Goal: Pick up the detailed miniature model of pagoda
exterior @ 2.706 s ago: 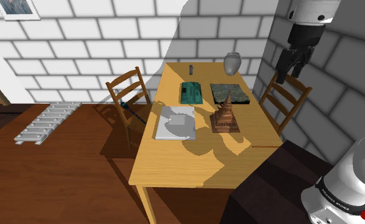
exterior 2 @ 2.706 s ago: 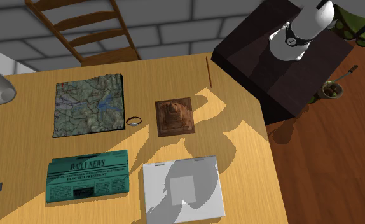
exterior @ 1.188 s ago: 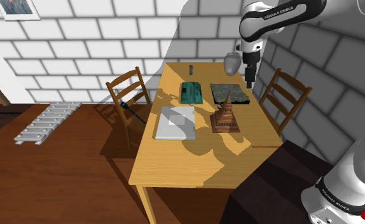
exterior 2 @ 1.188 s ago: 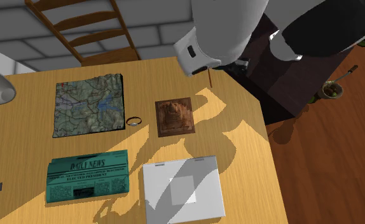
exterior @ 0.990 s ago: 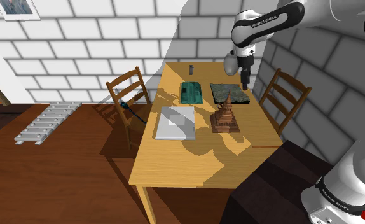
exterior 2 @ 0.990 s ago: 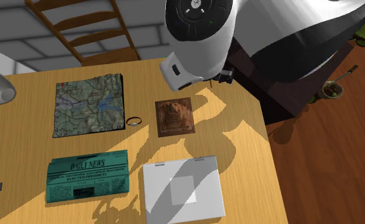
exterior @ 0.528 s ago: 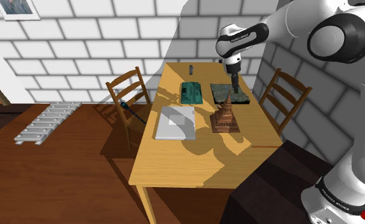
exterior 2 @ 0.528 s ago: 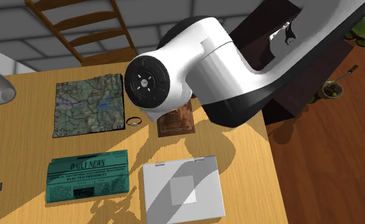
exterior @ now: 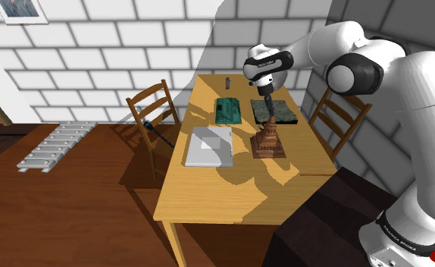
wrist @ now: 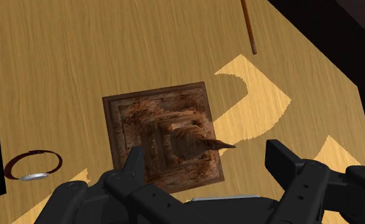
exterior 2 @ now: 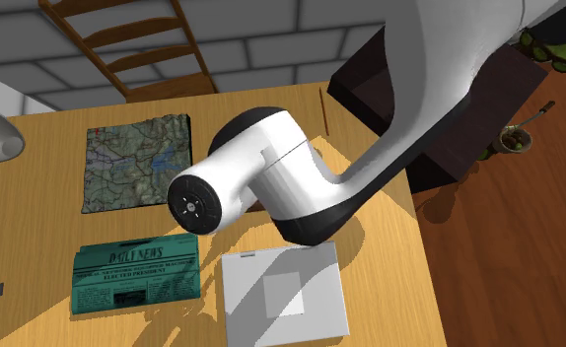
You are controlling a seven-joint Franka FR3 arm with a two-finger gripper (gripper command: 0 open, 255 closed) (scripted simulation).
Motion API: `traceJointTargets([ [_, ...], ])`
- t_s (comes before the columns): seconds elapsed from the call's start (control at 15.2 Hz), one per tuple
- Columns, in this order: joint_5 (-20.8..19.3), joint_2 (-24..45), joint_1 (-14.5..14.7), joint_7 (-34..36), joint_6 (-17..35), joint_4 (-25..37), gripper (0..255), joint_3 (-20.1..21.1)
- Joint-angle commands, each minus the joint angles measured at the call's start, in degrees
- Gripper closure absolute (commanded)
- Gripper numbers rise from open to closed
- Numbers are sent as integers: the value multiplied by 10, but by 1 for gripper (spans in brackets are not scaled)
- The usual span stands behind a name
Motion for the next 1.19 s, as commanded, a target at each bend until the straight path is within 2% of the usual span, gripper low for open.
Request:
traceJointTargets([
  [0.0,0,9,-1,-1,11,-1,0,1],
  [0.4,2,25,-1,3,35,-11,0,3],
  [0.46,2,24,-1,3,35,-12,255,3],
  [1.12,1,21,-1,2,30,-9,255,2],
])
